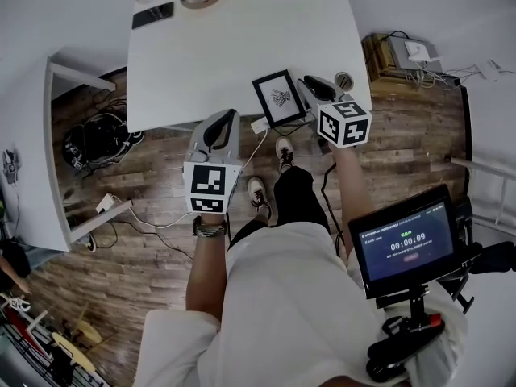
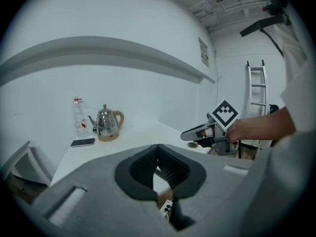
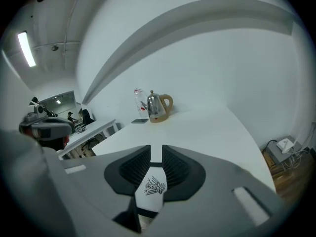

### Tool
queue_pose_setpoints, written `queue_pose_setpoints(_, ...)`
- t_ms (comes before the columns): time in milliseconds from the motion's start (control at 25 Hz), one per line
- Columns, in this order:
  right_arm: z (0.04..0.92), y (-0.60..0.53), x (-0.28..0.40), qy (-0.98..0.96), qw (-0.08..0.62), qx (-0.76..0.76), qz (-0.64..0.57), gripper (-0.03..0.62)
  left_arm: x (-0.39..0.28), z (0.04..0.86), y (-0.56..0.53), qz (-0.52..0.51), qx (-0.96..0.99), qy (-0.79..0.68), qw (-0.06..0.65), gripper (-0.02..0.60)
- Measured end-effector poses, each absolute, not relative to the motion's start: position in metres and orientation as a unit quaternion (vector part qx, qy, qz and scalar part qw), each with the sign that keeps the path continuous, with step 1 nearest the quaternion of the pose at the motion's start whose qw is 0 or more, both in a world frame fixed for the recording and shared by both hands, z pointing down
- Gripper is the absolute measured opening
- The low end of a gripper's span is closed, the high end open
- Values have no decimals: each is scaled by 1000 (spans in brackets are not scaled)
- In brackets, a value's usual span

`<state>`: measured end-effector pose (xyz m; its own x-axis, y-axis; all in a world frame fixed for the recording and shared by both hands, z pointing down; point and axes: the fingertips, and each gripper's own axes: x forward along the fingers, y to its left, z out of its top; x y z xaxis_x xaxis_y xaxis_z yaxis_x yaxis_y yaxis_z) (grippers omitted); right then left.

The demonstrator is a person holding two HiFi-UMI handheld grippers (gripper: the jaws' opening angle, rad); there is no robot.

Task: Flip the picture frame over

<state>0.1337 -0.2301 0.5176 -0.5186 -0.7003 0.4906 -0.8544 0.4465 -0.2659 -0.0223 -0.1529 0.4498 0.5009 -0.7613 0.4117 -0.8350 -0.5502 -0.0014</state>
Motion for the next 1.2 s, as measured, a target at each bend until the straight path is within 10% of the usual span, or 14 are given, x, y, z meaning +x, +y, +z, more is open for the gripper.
queue_pose_setpoints(1200, 275, -183, 117, -869, 52, 492, 17, 9, -35, 308, -159, 116, 874, -469, -55, 4)
